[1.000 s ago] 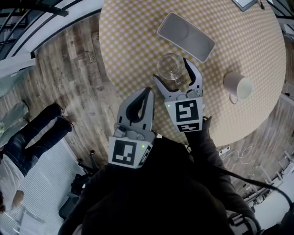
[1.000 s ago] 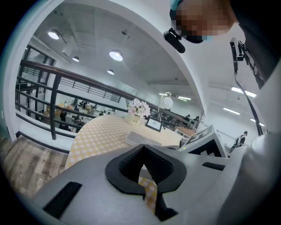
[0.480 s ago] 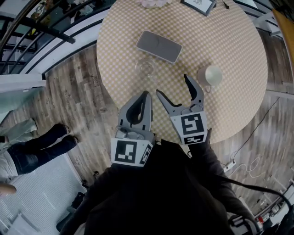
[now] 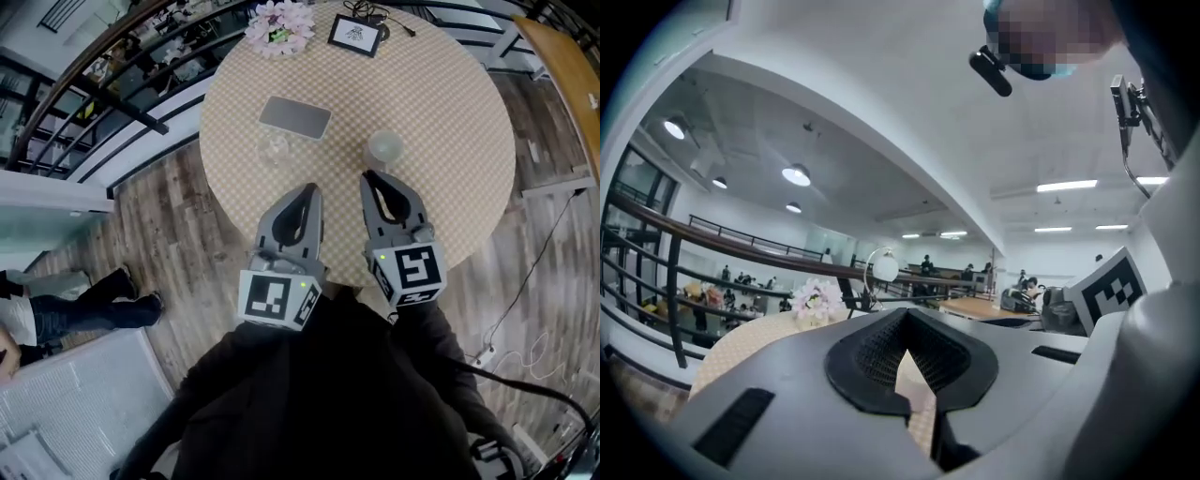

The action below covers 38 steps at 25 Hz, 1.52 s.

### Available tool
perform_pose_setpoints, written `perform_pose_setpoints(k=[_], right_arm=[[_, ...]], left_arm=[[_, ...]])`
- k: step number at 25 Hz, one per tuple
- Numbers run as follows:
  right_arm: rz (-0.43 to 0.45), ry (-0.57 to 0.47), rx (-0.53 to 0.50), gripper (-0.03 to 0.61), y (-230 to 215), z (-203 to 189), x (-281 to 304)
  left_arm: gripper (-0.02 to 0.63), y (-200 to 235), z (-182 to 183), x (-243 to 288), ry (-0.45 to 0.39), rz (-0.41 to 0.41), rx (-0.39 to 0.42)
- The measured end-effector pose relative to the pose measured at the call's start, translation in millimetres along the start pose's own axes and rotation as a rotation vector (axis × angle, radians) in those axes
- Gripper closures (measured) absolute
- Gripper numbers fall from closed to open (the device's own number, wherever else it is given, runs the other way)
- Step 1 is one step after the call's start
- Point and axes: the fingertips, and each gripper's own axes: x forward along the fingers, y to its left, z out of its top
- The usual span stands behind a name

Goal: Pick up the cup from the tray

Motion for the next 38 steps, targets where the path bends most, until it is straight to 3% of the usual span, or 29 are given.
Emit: perform_pose_setpoints(k=[4,9,15,38], right_arm=[[-0.002,-0.061,0.003,0.565,-6.8,16.1,-25.6],[0.003,-0.08,0.002,0.569,-11.7,19.1,-46.9],[0.018,-0.108,-0.031,0.571,-8.8,25.0,-51.2],[0.058,-0.076,-0.01,0.571,10.2,19.5,-21.5]], left_arm=[[0.609,-28.9,12.8,-0.2,-0.04,-0.021,0.044],[0.609,-44.0,8.8,-3.9,-0.034,0.011,0.047],[0.609,-40.1,16.0,-11.8,-0.054,0.063,0.077],[0.609,-10.2,10.5,-11.5,-0.012,0.087,0.071]])
